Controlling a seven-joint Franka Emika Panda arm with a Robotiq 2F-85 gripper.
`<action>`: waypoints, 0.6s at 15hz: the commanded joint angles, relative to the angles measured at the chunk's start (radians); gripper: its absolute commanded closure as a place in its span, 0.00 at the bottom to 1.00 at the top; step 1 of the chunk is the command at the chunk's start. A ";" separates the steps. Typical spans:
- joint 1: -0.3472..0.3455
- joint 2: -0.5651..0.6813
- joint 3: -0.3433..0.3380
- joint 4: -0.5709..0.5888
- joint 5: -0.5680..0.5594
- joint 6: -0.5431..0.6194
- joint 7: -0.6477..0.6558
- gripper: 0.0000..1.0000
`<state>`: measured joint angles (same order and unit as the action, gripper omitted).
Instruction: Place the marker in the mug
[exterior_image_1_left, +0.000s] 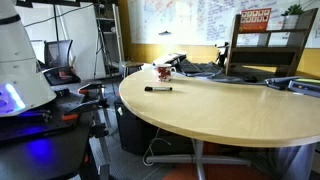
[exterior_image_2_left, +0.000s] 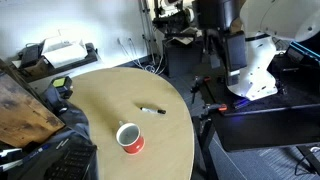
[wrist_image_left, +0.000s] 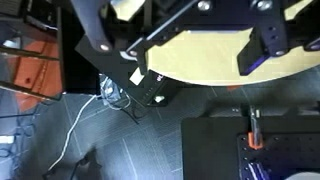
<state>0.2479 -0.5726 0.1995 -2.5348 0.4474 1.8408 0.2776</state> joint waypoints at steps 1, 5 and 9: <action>-0.020 -0.002 0.017 0.002 0.008 -0.006 -0.008 0.00; -0.020 -0.002 0.017 0.002 0.008 -0.006 -0.008 0.00; -0.042 0.032 0.024 0.011 -0.017 0.046 -0.006 0.00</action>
<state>0.2430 -0.5716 0.2013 -2.5348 0.4455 1.8431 0.2751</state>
